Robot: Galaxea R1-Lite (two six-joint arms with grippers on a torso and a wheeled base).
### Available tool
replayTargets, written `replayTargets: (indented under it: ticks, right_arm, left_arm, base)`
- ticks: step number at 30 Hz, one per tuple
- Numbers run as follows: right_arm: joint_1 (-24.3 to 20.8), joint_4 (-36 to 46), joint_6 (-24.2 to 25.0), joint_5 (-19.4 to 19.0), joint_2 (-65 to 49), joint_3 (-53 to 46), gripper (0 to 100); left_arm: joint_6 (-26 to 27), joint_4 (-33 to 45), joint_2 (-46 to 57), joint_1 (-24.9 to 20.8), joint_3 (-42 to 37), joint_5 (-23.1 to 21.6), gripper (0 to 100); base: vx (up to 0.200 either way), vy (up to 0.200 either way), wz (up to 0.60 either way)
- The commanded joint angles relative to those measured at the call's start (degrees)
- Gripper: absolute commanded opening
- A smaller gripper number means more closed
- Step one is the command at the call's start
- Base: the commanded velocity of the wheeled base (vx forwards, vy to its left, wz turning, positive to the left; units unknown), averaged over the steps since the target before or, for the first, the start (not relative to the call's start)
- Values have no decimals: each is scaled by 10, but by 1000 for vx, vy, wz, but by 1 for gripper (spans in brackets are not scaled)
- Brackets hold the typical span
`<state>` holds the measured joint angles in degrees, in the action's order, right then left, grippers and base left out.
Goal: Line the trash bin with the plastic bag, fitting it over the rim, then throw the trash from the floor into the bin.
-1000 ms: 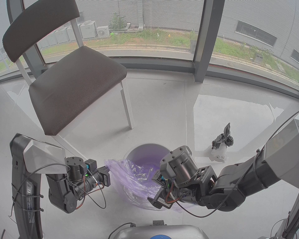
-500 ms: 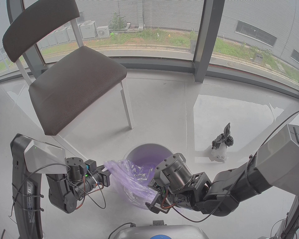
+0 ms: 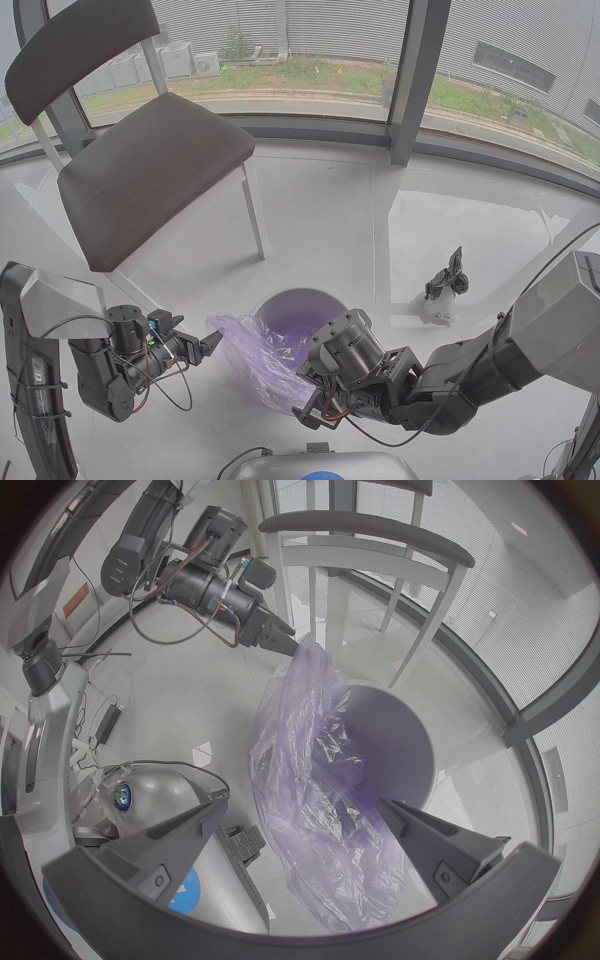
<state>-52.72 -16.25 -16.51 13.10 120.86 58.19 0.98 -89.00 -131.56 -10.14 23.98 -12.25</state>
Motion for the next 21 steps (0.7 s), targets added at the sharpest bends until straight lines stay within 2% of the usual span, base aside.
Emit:
replayTargets:
  ticks: [1,4,6,7,15,21]
  right_arm:
    - [-1,0,-1,0,2,-1,100]
    - [-1,0,0,0,3,-1,100]
    - [-3,0,0,0,3,-2,100]
    - [-4,0,0,0,3,-2,100]
    - [-9,-1,2,2,15,-1,100]
    - [-12,-32,1,18,50,4,100]
  left_arm:
    - [48,-9,38,45,-43,-37,100]
    - [122,-9,48,84,-74,-106,100]
    - [148,-9,58,102,-88,-152,100]
    - [149,-9,61,104,-89,-159,100]
    - [146,-9,75,101,-82,-168,100]
    - [140,-10,84,93,-81,-167,100]
  base:
    - [0,0,0]
    - [0,0,0]
    - [0,0,0]
    - [0,0,0]
    - [0,0,0]
    - [0,0,0]
